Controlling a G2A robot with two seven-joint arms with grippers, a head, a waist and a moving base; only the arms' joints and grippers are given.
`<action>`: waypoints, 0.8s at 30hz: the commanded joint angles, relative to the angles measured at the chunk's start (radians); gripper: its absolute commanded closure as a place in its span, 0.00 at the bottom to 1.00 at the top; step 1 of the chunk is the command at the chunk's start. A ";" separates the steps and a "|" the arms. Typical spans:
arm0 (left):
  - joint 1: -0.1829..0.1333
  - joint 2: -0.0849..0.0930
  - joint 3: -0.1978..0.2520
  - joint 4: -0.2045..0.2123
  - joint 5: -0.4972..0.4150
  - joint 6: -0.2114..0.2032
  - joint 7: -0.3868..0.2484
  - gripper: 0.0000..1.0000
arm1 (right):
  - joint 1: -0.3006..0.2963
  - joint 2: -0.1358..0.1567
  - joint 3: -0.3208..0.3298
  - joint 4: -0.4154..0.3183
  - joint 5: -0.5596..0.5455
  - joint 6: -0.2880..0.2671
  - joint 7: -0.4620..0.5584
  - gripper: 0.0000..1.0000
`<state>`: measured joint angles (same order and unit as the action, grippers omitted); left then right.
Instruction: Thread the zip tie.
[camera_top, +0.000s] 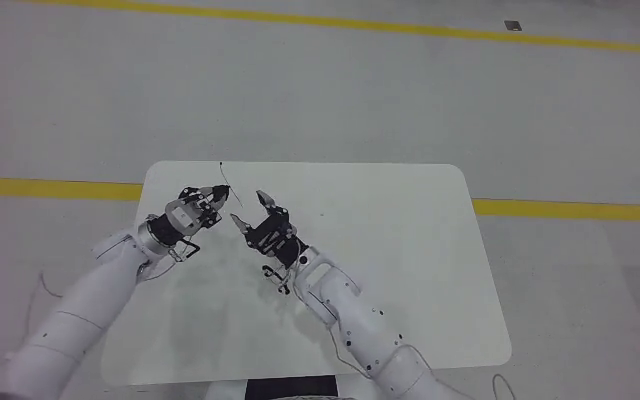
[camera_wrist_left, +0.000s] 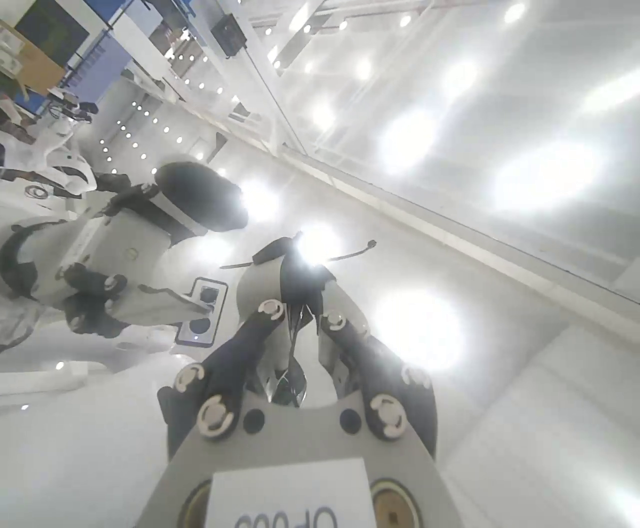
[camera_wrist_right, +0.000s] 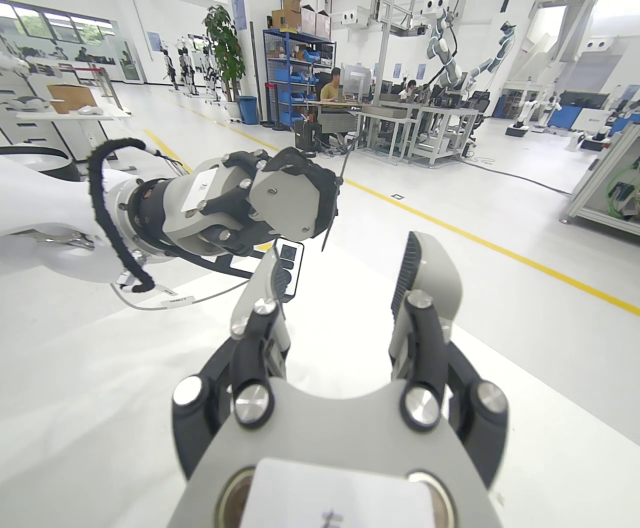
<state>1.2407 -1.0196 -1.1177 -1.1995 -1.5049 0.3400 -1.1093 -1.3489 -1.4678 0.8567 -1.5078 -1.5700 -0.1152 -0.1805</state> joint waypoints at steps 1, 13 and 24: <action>0.000 0.000 0.000 0.000 0.000 0.000 0.000 1.00 | 0.003 0.002 -0.005 0.001 0.000 0.003 -0.003 0.84; 0.000 0.000 0.000 0.000 0.000 0.000 0.000 1.00 | 0.017 0.011 -0.025 -0.003 0.000 0.017 -0.021 0.87; 0.000 0.000 0.000 0.000 0.000 0.000 0.000 1.00 | 0.023 0.017 -0.033 -0.006 0.000 0.025 -0.035 0.92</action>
<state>1.2407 -1.0196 -1.1177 -1.1995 -1.5050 0.3400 -1.1093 -1.3266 -1.4515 0.8243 -1.5140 -1.5700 -0.0907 -0.2153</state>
